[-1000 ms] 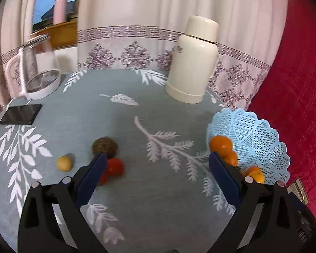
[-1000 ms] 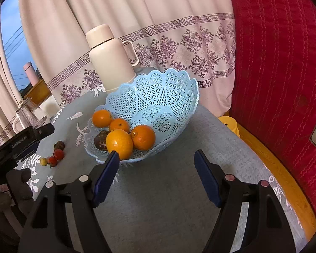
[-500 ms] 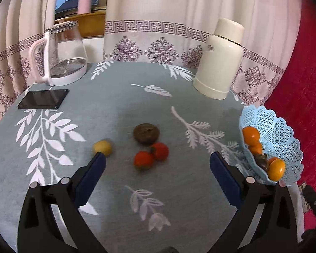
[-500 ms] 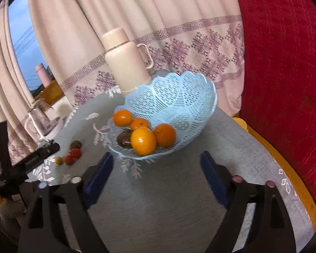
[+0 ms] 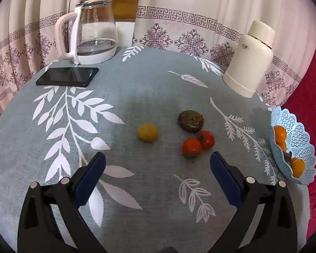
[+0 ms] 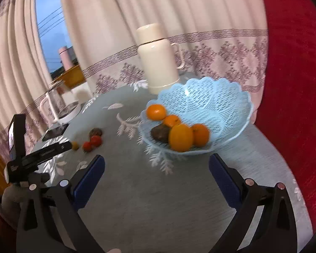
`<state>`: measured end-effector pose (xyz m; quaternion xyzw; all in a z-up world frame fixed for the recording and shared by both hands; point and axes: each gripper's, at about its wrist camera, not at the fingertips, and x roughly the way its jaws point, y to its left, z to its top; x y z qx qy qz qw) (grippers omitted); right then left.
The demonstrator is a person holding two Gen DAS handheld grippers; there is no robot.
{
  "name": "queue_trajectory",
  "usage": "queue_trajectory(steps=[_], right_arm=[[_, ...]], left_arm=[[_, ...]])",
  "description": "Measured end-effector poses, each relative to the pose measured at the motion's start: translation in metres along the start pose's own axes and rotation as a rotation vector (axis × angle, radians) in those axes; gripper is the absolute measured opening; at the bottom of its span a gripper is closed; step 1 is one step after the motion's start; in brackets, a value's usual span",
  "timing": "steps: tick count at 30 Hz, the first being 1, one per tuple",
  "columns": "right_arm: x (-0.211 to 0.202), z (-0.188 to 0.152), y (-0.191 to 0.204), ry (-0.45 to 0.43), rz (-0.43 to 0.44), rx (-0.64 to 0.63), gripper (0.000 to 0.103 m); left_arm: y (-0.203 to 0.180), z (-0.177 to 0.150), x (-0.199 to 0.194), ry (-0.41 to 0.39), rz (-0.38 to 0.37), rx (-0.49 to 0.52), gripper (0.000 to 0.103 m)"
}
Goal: Organize fruits
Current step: 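Grasp a red tomato with the left gripper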
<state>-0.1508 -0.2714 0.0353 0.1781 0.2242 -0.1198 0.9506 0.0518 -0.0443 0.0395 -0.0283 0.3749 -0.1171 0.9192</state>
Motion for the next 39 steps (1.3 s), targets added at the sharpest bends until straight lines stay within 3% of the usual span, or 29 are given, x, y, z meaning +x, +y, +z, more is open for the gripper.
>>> queue_trajectory(steps=[12, 21, 23, 25, 29, 39], right_arm=[[0.017, -0.025, 0.037, 0.11, 0.076, -0.103, 0.098], [0.018, -0.03, 0.039, 0.14, 0.084, -0.102, 0.098], [0.019, -0.031, 0.04, 0.146, 0.083, -0.105, 0.098], [0.021, -0.031, 0.04, 0.155, 0.08, -0.104, 0.098], [0.026, -0.031, 0.039, 0.175, 0.07, -0.091, 0.098], [0.033, -0.022, 0.044, 0.181, 0.062, -0.115, 0.098]], left_arm=[[-0.026, 0.001, 0.02, 0.031, -0.029, 0.087, 0.098], [-0.047, 0.01, 0.049, 0.093, -0.089, 0.133, 0.066], [-0.049, 0.01, 0.054, 0.107, -0.097, 0.135, 0.054], [-0.05, 0.009, 0.059, 0.119, -0.1, 0.136, 0.052], [-0.049, 0.007, 0.057, 0.115, -0.109, 0.132, 0.03], [-0.032, -0.001, 0.032, 0.058, -0.132, 0.09, 0.028]])
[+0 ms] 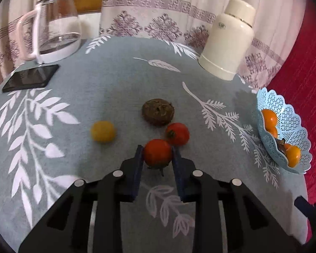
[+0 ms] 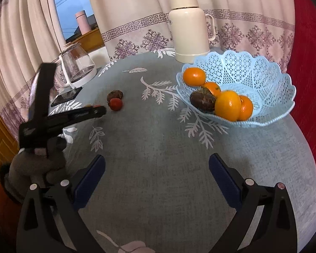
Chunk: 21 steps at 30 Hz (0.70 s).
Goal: Organize fruits
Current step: 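Grasp a red tomato with the left gripper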
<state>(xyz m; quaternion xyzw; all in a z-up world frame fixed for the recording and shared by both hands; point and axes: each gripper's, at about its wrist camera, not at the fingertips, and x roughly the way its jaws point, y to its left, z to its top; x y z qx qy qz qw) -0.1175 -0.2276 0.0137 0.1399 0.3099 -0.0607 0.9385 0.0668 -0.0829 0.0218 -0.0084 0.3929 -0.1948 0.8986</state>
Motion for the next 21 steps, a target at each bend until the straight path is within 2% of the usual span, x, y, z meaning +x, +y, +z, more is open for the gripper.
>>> queue_trajectory(steps=[6, 10, 14, 19, 21], right_arm=[[0.011, 0.02, 0.016, -0.006, 0.027, -0.051, 0.098], [0.035, 0.034, 0.026, 0.022, 0.04, -0.08, 0.098], [0.061, 0.049, 0.036, 0.061, 0.07, -0.082, 0.093], [0.09, 0.063, 0.058, 0.079, 0.08, -0.146, 0.088], [0.103, 0.068, 0.064, 0.094, 0.087, -0.157, 0.081]], left_arm=[[0.026, -0.008, -0.025, -0.069, 0.08, -0.072, 0.028], [0.037, -0.012, -0.039, -0.127, 0.15, -0.089, 0.028], [0.046, -0.018, -0.049, -0.172, 0.216, -0.098, 0.028], [0.055, -0.017, -0.048, -0.166, 0.217, -0.141, 0.028], [0.058, -0.018, -0.046, -0.158, 0.213, -0.15, 0.028]])
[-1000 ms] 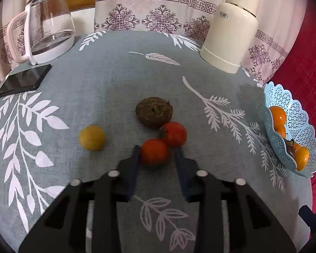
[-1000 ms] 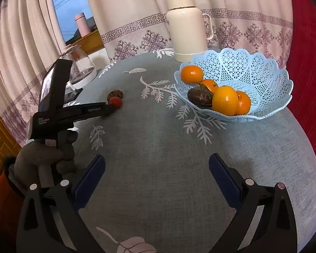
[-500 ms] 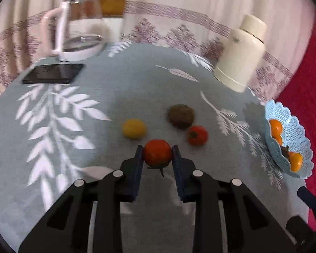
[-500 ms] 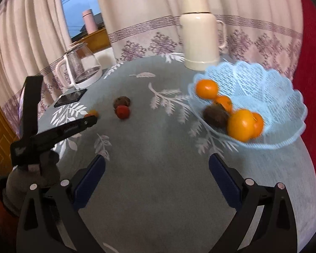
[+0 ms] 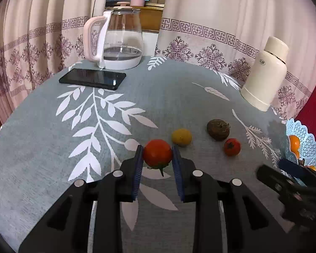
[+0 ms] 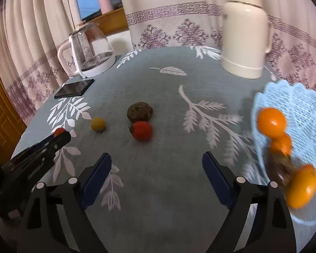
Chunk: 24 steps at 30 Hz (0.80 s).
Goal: Organize fruits
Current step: 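Grasp a red tomato with the left gripper, then grasp the second red tomato with the right gripper while the left holds its tomato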
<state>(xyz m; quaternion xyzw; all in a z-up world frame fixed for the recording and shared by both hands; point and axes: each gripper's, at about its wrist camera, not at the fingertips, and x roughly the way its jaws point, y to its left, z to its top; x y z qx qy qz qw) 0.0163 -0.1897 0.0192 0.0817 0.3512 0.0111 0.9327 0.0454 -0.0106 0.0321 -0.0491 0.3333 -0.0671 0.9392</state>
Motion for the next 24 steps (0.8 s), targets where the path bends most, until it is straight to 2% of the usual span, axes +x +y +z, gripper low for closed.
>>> queue_trajectory(steps=[4, 10, 15, 22, 24], right_arm=[[0.026, 0.013, 0.002, 0.041, 0.039, 0.023, 0.079], [0.051, 0.023, 0.009, 0.074, 0.054, 0.023, 0.07], [0.062, 0.028, 0.016, 0.084, 0.056, 0.004, 0.053], [0.065, 0.03, 0.02, 0.083, 0.04, -0.02, 0.046], [0.065, 0.03, 0.02, 0.084, 0.041, -0.024, 0.04]], left_arm=[[0.0, -0.001, 0.003, 0.012, -0.003, -0.003, 0.028], [0.003, -0.001, 0.007, 0.03, -0.013, -0.021, 0.028], [0.003, -0.001, 0.008, 0.034, -0.017, -0.023, 0.028], [0.003, -0.001, 0.008, 0.036, -0.017, -0.023, 0.028], [0.003, -0.001, 0.007, 0.036, -0.017, -0.022, 0.028]])
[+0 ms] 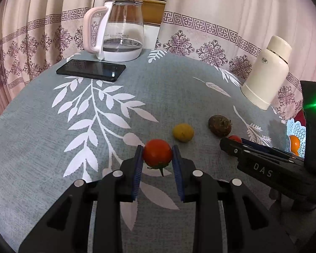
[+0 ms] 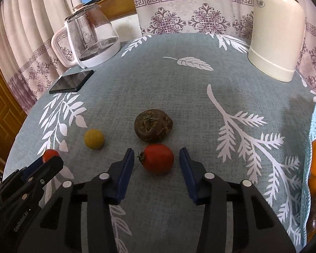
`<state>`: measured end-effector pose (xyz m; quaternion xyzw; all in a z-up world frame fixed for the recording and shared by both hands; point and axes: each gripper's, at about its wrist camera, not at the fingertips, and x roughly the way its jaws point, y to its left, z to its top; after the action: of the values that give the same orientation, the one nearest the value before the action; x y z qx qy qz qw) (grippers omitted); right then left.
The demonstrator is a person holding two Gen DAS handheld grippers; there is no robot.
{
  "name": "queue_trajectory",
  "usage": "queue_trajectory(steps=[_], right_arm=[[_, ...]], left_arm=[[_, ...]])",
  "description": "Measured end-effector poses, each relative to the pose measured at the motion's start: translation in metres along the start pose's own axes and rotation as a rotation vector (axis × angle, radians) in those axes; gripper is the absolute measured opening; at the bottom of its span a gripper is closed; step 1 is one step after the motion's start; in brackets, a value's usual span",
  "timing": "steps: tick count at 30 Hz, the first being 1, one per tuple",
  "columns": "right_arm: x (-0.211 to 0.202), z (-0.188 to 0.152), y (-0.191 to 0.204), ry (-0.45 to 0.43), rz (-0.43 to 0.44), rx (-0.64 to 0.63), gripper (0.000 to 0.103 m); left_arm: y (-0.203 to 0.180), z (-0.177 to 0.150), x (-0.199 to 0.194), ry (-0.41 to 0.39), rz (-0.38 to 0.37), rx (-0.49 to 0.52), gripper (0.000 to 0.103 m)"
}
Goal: Organize fruits
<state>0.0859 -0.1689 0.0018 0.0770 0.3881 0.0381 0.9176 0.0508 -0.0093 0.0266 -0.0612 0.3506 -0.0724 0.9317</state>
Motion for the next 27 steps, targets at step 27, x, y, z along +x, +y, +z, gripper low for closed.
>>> queue_trajectory(steps=[27], right_arm=[[-0.042, -0.019, 0.002, -0.069, -0.01, 0.006, 0.033]], left_arm=[[-0.001, -0.001, 0.0, 0.0, -0.003, 0.003, 0.028]])
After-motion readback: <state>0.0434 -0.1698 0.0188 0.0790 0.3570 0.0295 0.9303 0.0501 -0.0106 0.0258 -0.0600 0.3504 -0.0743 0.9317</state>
